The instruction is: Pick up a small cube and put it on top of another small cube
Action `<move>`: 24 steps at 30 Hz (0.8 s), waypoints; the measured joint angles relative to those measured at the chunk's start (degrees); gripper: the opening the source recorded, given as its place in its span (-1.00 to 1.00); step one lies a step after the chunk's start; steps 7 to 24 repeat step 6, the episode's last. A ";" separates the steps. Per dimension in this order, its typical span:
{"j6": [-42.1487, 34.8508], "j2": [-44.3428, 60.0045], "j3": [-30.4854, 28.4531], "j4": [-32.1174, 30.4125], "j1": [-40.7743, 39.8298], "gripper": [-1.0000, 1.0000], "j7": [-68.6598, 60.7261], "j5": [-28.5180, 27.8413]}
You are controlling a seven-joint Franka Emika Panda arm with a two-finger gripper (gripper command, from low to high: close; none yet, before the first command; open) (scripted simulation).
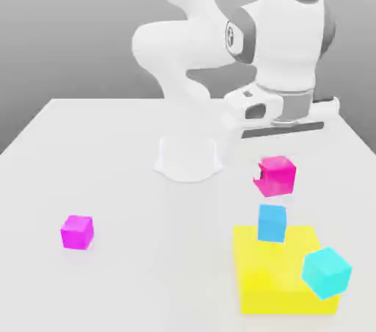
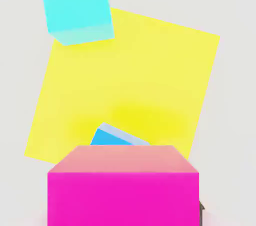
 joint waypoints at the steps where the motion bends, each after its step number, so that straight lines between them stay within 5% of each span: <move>1: 2.14 1.83 0.28 -0.31 -0.16 -1.00 0.41 -0.37; 3: 6.64 5.73 0.68 -0.94 -0.47 -1.00 1.17 -1.22; 4: 7.99 6.90 0.80 -1.13 -0.57 1.00 1.39 -1.47; 24: 7.99 6.90 0.80 -1.13 -0.57 1.00 1.39 -1.47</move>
